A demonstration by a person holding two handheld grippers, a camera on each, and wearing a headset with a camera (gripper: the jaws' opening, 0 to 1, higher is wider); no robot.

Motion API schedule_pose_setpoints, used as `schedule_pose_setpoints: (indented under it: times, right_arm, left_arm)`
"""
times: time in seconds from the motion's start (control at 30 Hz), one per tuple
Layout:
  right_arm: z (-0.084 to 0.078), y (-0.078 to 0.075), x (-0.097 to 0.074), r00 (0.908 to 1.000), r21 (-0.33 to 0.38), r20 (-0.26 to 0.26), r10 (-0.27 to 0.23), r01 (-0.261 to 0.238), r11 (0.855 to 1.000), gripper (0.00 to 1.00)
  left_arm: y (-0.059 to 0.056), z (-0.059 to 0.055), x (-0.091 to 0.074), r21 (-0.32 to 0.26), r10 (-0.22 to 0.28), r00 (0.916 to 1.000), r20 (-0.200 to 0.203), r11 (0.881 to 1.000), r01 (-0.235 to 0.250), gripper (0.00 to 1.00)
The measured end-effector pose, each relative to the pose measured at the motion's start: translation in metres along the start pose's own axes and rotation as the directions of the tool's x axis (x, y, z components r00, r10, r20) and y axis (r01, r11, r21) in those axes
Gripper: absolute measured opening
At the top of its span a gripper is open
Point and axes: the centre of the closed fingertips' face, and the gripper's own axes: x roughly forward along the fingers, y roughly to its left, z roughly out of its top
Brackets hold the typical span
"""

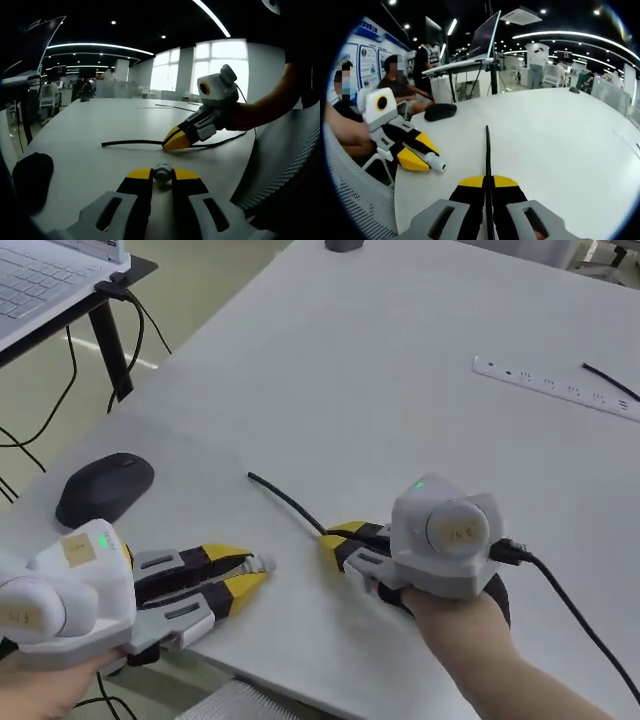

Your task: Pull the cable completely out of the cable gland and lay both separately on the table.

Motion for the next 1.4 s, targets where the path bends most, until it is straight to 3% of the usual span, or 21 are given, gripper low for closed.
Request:
schedule_pose_setpoints:
  times: [0.13,0.2,0.33,0.47,0.6,0.63,0.67,0.7,0.87,0.97,1.07,1.1,1.17,1.2,1.33,1.4]
  right_arm:
    - [-0.001,-0.002,0.001,0.9999,-0.002,-0.003,-0.011,0.011,1.0,0.0]
    - [-0.001,-0.003,0.001,0.9999,-0.002,-0.004,-0.015,0.015,1.0,0.0]
    - [-0.001,-0.006,0.001,0.9995,0.001,-0.004,-0.032,0.032,0.999,0.0]
    - [-0.002,-0.01,0.001,0.9992,-0.003,-0.007,-0.04,0.04,0.999,0.01]
    - [-0.002,-0.012,0.0,0.9982,-0.027,-0.005,-0.059,0.059,0.998,0.14]
    - [-0.002,-0.013,-0.001,0.9983,-0.025,-0.005,-0.058,0.058,0.998,0.14]
    - [-0.003,-0.014,-0.001,0.998,-0.02,-0.008,-0.062,0.062,0.998,0.15]
    - [-0.003,-0.014,-0.002,0.998,-0.018,-0.009,-0.063,0.063,0.998,0.16]
    - [-0.002,-0.019,-0.005,0.9972,0.005,-0.002,-0.075,0.075,0.997,0.33]
    - [-0.002,-0.022,-0.008,0.9958,-0.011,0.004,-0.092,0.092,0.996,0.37]
    - [0.0,-0.024,-0.013,0.9958,-0.002,0.015,-0.09,0.09,0.996,0.42]
    - [0.001,-0.025,-0.015,0.9957,-0.006,0.02,-0.091,0.091,0.996,0.45]
    - [0.0,-0.024,-0.018,0.9964,-0.012,0.013,-0.083,0.084,0.996,0.54]
    - [0.001,-0.025,-0.022,0.9964,-0.029,0.021,-0.083,0.083,0.996,0.59]
    - [-0.001,-0.036,-0.034,0.9941,0.016,0.025,-0.105,0.105,0.994,0.88]
    - [-0.001,-0.043,-0.046,0.993,0.017,0.027,-0.115,0.115,0.993,0.89]
  left_arm:
    - [-0.001,-0.002,0.001,-0.002,-0.002,1.0,-0.001,1.0,0.002,0.15]
    - [0.002,-0.001,0.001,0.041,0.022,0.9998,-0.005,0.999,-0.021,0.15]
    - [-0.006,-0.001,0.004,0.054,-0.016,0.9997,-0.016,0.998,0.017,0.15]
    - [-0.005,-0.001,0.005,0.042,-0.005,0.9997,-0.023,0.999,0.006,0.16]
    - [-0.003,-0.005,0.006,0.029,0.015,0.9995,-0.029,0.999,-0.014,0.27]
    - [-0.005,-0.003,0.005,-0.004,0.007,0.9999,-0.01,1.0,-0.007,0.32]
    - [-0.004,0.003,0.005,-0.057,0.015,0.9992,0.037,0.998,-0.013,0.34]
    - [-0.003,0.005,0.004,-0.061,0.023,0.9985,0.05,0.998,-0.02,0.37]
    - [-0.001,0.004,0.003,-0.048,0.028,0.999,0.036,0.999,-0.027,0.56]
    - [0.003,0.009,0.004,-0.096,0.062,0.9963,0.059,0.994,-0.056,0.72]
    - [0.003,0.013,0.004,-0.09,0.069,0.9956,0.063,0.994,-0.063,0.76]
    - [0.005,0.017,0.003,-0.112,0.084,0.9939,0.072,0.991,-0.075,0.79]
    - [0.005,0.031,0.005,-0.18,0.092,0.9881,0.123,0.981,-0.069,0.95]
    - [0.008,0.031,0.005,-0.164,0.086,0.9911,0.101,0.984,-0.069,0.97]
    - [0.003,0.046,0.012,-0.13,0.079,0.9918,0.101,0.989,-0.065,1.0]
    - [0.004,0.053,0.013,-0.106,0.081,0.9917,0.1,0.992,-0.07,1.0]
